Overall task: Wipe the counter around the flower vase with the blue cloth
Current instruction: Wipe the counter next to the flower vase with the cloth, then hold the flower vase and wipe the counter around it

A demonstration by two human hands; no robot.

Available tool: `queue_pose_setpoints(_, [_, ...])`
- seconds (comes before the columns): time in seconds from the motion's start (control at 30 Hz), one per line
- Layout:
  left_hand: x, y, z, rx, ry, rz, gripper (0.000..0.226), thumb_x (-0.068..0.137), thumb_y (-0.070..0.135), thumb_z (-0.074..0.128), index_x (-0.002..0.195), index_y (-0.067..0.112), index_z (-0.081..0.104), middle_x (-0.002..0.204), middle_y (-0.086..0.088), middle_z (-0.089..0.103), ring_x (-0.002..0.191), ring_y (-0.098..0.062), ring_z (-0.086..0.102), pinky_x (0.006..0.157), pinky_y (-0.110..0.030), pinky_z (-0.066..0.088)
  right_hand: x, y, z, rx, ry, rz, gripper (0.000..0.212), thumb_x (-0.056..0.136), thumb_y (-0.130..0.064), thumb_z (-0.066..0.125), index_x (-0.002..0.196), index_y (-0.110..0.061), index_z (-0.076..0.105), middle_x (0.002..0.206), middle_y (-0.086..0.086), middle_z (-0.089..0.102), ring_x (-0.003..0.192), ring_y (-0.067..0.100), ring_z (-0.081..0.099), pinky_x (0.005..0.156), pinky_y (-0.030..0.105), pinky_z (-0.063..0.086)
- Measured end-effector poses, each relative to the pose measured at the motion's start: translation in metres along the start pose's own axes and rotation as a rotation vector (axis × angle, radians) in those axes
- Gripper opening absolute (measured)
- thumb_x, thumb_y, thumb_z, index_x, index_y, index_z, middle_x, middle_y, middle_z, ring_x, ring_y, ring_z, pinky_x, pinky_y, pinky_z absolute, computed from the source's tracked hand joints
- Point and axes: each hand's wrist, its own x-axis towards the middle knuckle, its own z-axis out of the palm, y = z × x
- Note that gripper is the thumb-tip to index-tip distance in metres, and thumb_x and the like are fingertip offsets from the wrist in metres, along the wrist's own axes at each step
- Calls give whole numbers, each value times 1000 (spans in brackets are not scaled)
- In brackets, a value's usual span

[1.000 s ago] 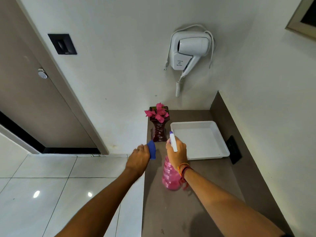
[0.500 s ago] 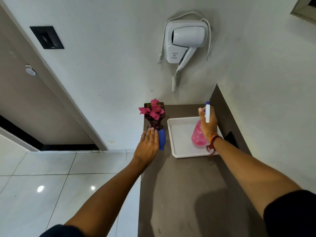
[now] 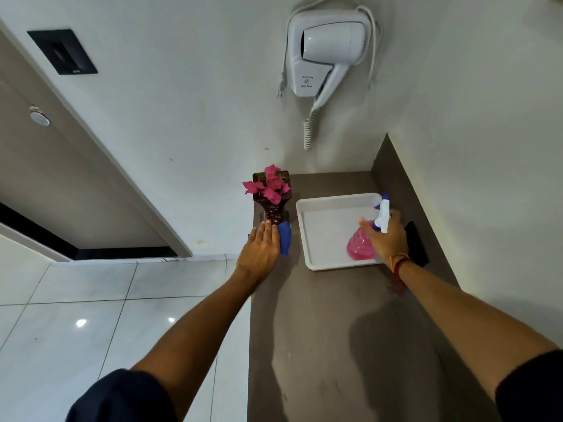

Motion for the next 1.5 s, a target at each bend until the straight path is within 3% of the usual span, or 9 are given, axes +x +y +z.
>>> queue_pose_setpoints(0.13, [-2,-2,-8,-82,6,-85,50,101,10,51,145,-4,35,147,-27,46,138,-40,45,114,-46,42,-67,25,23,-422,32,17,74,81,-53,68,129,-2,45,123,20,55,111,37,58,89,51,56])
queue_pose_setpoints(0.23, [-5,-7,-9,-144,37,-131,45,101,12,52,142,-1,39,142,-23,50,132,-35,50,110,-42,45,-79,7,46,-519,-237,-364,62,88,-52,59,128,-5,48,125,15,54,111,30,58,89,40,56])
queue_pose_setpoints(0.3, [-5,-10,-10,-203,55,-167,46,100,14,56,141,1,40,142,-22,51,131,-34,51,110,-41,46,-52,-24,57,-618,-334,-613,76,90,-56,55,144,-5,37,145,16,45,128,30,51,102,40,51])
queue_pose_setpoints(0.43, [-5,-8,-10,-276,89,-259,45,98,9,56,139,0,42,139,-22,52,127,-34,53,108,-41,47,13,-93,69,-849,-380,-807,95,90,-66,41,156,-6,7,165,14,9,152,29,14,121,52,24])
queue_pose_setpoints(0.8, [3,-10,-1,-383,94,-394,34,93,4,58,127,4,50,119,-16,61,102,-29,63,85,-37,55,63,-164,117,-1009,-737,-785,97,91,-55,54,157,-8,0,166,11,-2,154,27,-2,124,53,9])
queue_pose_setpoints(1.07, [10,-13,12,-469,126,-479,33,96,10,59,127,5,48,119,-15,60,101,-26,63,86,-37,57,75,-169,113,-938,-828,-703,99,88,-50,62,157,-9,3,166,12,3,154,29,-1,123,51,8])
queue_pose_setpoints(1.17, [23,-5,10,-666,187,-607,29,98,11,56,126,6,49,118,-14,61,101,-28,64,87,-42,59,74,-168,113,-882,-815,-690,103,85,-48,68,156,-7,6,165,15,8,154,29,3,124,50,13])
queue_pose_setpoints(1.37, [59,4,-7,-1390,214,-1186,32,100,11,45,130,5,43,115,-16,63,90,-24,56,76,-36,48,70,-168,114,-784,-810,-646,105,76,-50,76,155,-12,18,162,17,23,153,31,13,122,49,23])
queue_pose_setpoints(1.5, [77,18,-15,-1517,219,-1105,27,99,2,40,126,7,40,109,-14,60,98,-30,60,82,-37,51,67,-168,116,-754,-805,-611,103,75,-52,77,153,-12,23,161,17,25,151,33,18,121,48,25])
